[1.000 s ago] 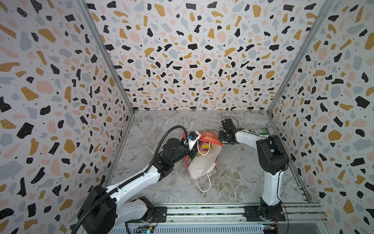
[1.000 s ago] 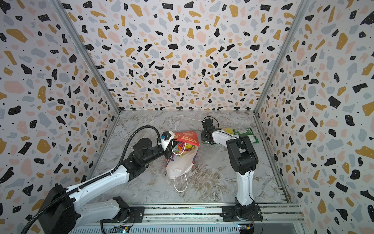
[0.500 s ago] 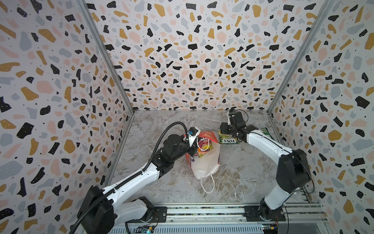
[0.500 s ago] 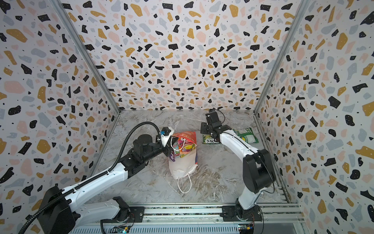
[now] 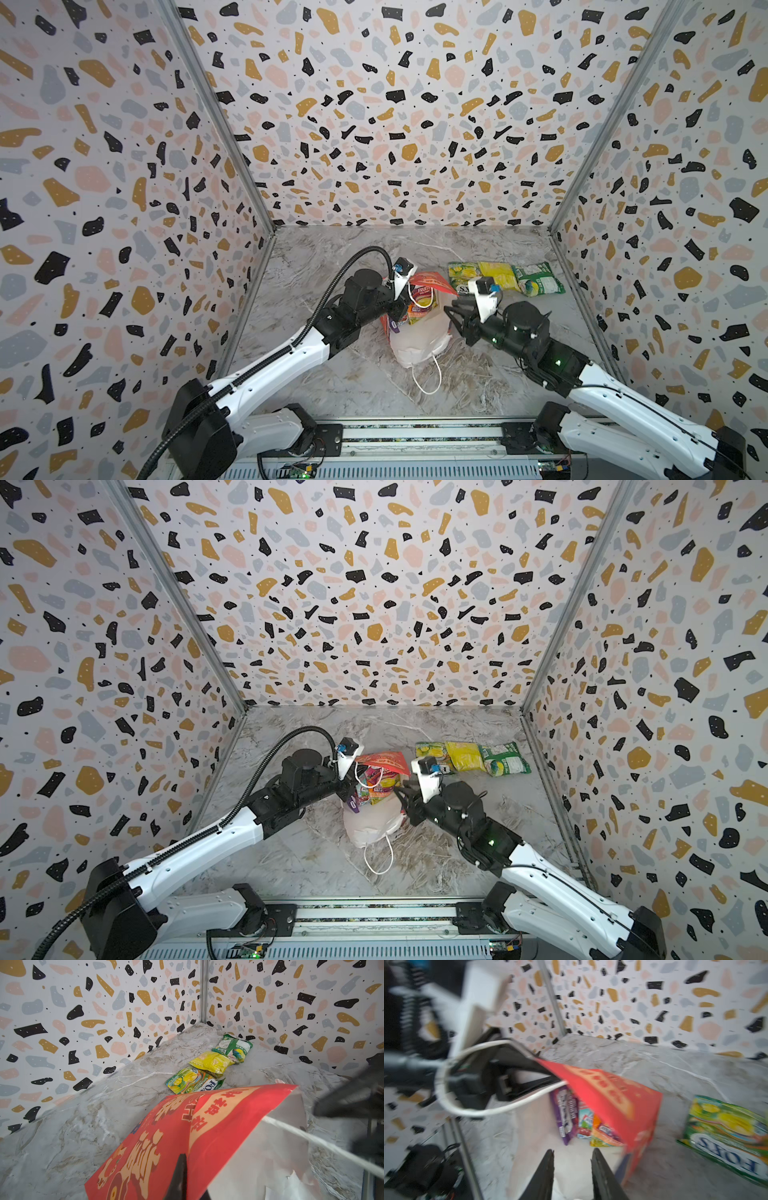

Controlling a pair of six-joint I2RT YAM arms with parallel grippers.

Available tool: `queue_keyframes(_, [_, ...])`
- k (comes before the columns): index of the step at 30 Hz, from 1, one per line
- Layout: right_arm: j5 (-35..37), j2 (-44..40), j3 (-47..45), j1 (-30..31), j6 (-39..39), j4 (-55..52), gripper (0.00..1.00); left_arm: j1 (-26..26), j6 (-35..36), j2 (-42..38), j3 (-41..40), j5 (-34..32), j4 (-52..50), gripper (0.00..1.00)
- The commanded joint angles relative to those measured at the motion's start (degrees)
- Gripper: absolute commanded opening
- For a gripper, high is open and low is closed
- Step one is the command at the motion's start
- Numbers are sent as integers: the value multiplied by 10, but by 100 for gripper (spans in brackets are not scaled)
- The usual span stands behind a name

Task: Take the snacks out of the paper bag
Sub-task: Pick up the snack from the paper bag.

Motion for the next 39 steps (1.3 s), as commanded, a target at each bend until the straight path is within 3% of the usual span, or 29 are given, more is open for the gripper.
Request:
queue_keyframes(1, [44,-1,-33,73,-10,69,28,-8,-6,11,24,-13,-61,0])
queue_keyframes(5, [93,56,-57,139,-16,119,22,-12,-6,13,41,-22,-86,0])
queue_keyframes(9, [112,125,-59,156,-22,169,21,-13,-6,12,49,-30,-93,0])
queue_keyframes(18, [155,240,-25,154,-11,180,19,-15,-11,5,53,-34,-97,0])
queue_keyframes(31, [211,366,65,118,77,85,19,-20,-2,-12,39,-15,-81,0])
queue_keyframes(39, [230,400,91,96,106,66,22,-21,3,-18,34,-9,-78,0])
